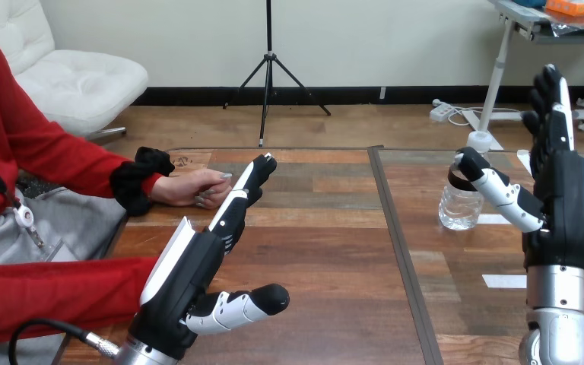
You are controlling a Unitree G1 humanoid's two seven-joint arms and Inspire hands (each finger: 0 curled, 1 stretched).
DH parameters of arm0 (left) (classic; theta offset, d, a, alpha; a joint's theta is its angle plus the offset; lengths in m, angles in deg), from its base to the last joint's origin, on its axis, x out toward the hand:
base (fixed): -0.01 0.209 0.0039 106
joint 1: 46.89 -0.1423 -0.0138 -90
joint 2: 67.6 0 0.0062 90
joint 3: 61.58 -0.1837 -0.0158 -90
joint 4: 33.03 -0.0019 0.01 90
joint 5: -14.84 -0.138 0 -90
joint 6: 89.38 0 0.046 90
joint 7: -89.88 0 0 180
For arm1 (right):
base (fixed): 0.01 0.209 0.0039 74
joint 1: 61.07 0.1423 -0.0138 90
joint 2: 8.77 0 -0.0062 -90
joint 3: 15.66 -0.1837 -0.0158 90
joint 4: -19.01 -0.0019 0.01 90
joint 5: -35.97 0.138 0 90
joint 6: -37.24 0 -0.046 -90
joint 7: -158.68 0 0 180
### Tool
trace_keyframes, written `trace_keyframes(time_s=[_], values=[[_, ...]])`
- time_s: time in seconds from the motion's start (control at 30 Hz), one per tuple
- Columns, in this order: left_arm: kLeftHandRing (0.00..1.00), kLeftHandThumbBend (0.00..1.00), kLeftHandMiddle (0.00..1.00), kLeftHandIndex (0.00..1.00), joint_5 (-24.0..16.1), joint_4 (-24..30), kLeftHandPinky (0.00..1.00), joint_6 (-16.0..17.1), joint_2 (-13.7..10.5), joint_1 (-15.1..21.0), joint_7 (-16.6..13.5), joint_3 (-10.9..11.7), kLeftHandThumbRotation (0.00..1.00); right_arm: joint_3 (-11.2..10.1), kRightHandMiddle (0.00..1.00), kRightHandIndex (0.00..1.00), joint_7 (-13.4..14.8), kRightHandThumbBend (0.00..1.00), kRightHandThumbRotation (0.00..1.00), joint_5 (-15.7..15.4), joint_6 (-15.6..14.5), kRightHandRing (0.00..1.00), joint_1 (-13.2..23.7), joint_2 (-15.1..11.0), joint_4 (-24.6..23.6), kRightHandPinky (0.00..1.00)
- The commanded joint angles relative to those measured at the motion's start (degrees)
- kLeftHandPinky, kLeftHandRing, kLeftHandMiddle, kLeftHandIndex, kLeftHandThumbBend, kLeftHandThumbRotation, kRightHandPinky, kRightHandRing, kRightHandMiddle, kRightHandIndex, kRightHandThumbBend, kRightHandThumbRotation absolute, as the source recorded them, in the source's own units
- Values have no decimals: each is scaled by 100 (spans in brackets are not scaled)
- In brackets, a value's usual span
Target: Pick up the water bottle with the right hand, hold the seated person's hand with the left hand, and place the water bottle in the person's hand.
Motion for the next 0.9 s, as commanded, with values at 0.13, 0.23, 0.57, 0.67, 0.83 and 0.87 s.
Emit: trace_keyframes(time_s=[0.13, 0.23, 0.57, 0.67, 0.83, 0.87], values=[[100, 100, 100, 100, 98, 47, 99, 65, 19, 335, -4, 58, 79, -72, 100, 100, 181, 100, 51, -44, -95, 100, 559, -215, 302, 100], [100, 100, 100, 100, 96, 92, 99, 37, 4, 319, 4, 55, 79, -72, 100, 100, 177, 100, 51, -24, -124, 100, 613, -248, 398, 100], [100, 100, 100, 100, 111, 107, 99, 49, -13, 309, 26, 64, 79, -57, 100, 100, 248, 100, 51, -45, -464, 100, 824, -365, 732, 100], [100, 100, 100, 100, 143, 104, 99, 64, -20, 308, 52, 58, 79, -53, 100, 100, 221, 100, 51, -9, -433, 100, 906, -398, 882, 100], [100, 100, 100, 100, 195, 151, 99, 28, -30, 290, 83, 46, 79, -37, 100, 100, 217, 100, 50, 2, -540, 100, 1060, -463, 1153, 100], [100, 100, 100, 100, 212, 162, 99, 14, -33, 286, 94, 41, 79, -33, 100, 100, 218, 100, 49, 2, -543, 100, 1082, -472, 1194, 100]])
